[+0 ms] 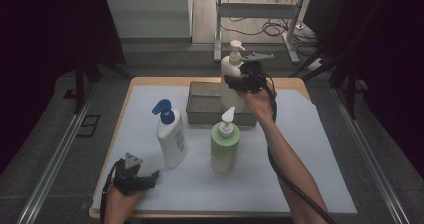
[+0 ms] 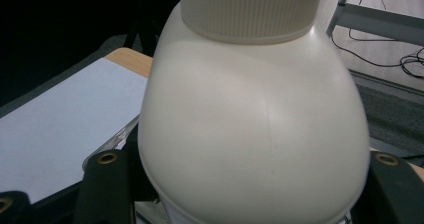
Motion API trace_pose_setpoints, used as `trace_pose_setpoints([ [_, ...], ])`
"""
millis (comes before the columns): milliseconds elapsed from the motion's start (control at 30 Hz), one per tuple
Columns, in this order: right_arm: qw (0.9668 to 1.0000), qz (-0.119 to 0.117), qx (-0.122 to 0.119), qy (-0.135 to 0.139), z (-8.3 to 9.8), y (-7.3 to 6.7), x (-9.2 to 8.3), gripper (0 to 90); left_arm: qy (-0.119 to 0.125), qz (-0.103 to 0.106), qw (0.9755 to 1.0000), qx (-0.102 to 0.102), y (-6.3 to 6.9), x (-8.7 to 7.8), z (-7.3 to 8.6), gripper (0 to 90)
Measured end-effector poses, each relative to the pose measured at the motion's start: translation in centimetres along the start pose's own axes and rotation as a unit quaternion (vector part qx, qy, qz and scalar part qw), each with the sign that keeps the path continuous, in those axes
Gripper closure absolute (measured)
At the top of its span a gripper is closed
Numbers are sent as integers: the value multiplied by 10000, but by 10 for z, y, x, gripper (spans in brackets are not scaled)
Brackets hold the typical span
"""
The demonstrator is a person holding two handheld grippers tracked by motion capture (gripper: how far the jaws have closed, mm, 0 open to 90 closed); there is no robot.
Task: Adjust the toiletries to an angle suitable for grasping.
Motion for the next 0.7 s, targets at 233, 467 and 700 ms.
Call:
trace_pose_setpoints([
  [233, 10000, 58, 25, 9, -4, 1, 10, 368, -4, 2, 10000, 1, 0, 0, 0, 116],
  [467, 9999, 144, 15, -6, -3, 5, 20, 368, -2, 1, 10000, 1, 0, 0, 0, 116],
  [700, 9998, 194, 6, -43, 6, 4, 35, 368, -1, 3, 10000, 0, 0, 0, 0, 116],
])
Point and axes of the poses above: each handheld gripper's, and its own axes: x roughly forward along the jaws, z roughly out of its underside, y roughly to its right, the point moved 1 cm from there along x, roughly forward along the jaws, and after that the axes turned 10 degrees about -x, right-handed, at the moved point
